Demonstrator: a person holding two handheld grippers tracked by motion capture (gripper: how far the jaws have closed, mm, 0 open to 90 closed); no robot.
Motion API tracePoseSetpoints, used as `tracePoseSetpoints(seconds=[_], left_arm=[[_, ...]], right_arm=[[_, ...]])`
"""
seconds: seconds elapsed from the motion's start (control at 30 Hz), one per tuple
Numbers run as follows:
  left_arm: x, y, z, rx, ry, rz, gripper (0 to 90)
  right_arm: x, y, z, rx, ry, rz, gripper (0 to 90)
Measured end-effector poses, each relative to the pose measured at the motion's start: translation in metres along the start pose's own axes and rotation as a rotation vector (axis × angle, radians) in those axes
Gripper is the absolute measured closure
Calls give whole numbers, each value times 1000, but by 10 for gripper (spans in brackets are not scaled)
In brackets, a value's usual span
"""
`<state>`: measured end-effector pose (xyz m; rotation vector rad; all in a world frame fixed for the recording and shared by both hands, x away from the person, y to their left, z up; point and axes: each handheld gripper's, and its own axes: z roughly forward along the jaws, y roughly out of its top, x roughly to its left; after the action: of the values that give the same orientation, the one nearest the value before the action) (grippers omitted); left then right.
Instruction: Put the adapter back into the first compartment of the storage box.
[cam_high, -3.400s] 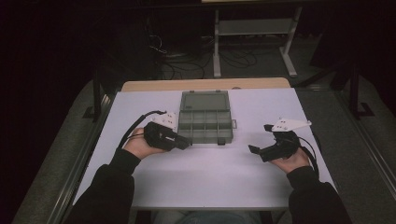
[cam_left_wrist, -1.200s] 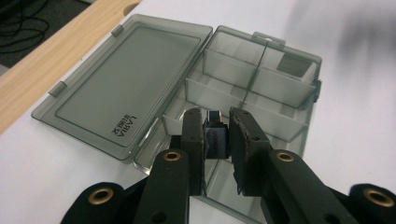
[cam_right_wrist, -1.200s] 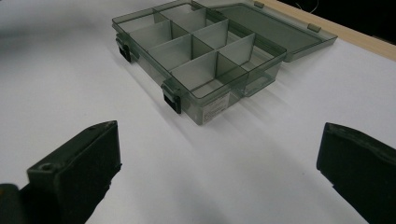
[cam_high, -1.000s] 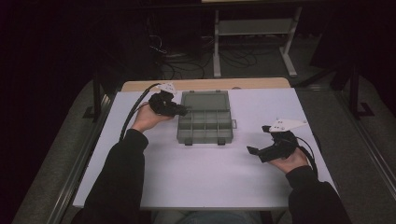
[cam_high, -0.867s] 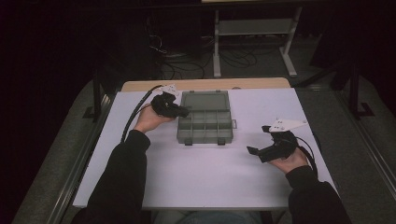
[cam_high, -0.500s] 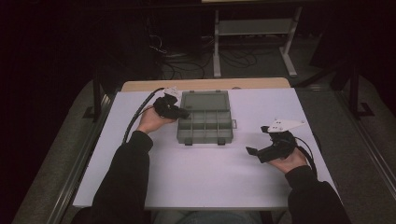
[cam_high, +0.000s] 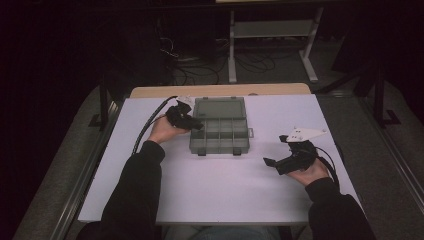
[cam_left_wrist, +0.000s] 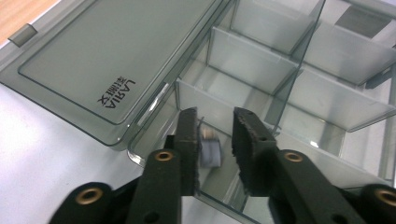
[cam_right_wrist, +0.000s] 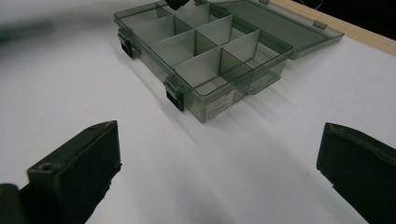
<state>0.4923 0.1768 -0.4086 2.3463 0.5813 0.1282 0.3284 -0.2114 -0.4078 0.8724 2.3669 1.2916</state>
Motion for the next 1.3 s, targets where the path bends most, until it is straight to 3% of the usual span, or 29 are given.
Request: tracePoseSetpoints(seconds=[0.17, 0.3, 0.57, 0.63, 0.73, 0.77, 0.9, 1.1, 1.3], left_arm=[[-2, -2, -8, -71, 21, -10, 611], [-2, -4, -15, -84, 30, -25, 522], [-6, -2, -28, -167, -10, -30, 275], [-6, -2, -29, -167, -19, -31, 252], [-7, -3, -32, -179, -50, -49, 119], [-7, -3, -33, -180, -54, -53, 119], [-6, -5, -35, -163, -42, -66, 2], [-4, -14, -48, -236, -17, -89, 0], [-7, -19, -54, -249, -11, -86, 0]], right_arm=[[0, 0, 0, 0, 2, 5, 0], [0, 0, 0, -2, 3, 1, 0], [0, 0, 0, -4, 5, 4, 0], [0, 0, 0, -4, 4, 4, 0], [0, 0, 0, -3, 5, 4, 0], [0, 0, 0, -3, 5, 4, 0], [1, 0, 0, -3, 5, 5, 0], [0, 0, 0, -5, 4, 5, 0], [1, 0, 0, -3, 3, 1, 0]])
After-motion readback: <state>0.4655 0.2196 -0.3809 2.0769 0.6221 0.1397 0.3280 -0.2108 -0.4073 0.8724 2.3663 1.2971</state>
